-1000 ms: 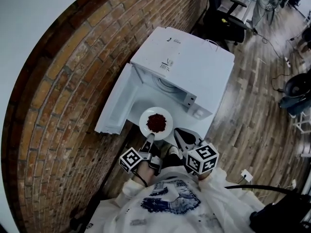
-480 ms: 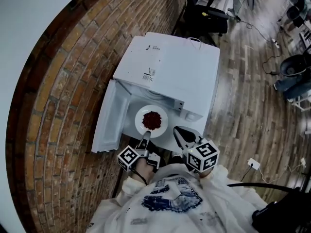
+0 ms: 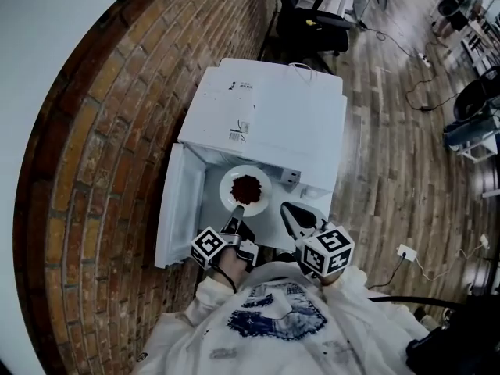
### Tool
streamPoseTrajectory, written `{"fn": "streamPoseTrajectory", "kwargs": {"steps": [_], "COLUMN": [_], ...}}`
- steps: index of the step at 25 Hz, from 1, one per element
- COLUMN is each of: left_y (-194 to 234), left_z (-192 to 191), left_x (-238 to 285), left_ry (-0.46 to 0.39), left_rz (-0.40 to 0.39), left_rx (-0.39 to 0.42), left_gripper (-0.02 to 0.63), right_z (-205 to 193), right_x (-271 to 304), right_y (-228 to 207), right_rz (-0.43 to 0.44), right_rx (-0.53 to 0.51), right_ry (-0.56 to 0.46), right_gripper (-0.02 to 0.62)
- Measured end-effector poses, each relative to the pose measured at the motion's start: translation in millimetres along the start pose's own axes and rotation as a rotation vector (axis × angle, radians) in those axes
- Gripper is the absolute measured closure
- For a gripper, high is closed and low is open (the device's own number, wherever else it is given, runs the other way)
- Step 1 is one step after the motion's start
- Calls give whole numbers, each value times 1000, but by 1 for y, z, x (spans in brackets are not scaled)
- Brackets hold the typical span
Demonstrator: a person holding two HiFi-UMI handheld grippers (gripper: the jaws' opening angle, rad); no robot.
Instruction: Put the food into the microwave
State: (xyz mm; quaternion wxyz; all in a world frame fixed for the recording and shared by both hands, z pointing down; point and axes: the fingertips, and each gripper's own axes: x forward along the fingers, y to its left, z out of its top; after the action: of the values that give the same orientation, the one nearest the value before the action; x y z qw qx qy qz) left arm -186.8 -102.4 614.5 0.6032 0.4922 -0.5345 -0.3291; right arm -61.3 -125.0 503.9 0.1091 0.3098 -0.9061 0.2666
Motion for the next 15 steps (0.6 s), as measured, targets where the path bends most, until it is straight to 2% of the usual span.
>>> {"fn": "streamPoseTrajectory", "kwargs": {"steps": [8,15], "left_y": [12,19], "left_z": [11,18], "left_x": [26,45], "left_ry": [80,99], "left_rz": [8,6], "left_rx": [-19,-29], "left_gripper": [591,591], "right_z": [3,6], "right_x": [10,8], "right_y": [-1,-3], "right_rz": [-81,-128], "right_rx": [7,14], "right_ry": [-6,-17], "right_gripper": [581,581]}}
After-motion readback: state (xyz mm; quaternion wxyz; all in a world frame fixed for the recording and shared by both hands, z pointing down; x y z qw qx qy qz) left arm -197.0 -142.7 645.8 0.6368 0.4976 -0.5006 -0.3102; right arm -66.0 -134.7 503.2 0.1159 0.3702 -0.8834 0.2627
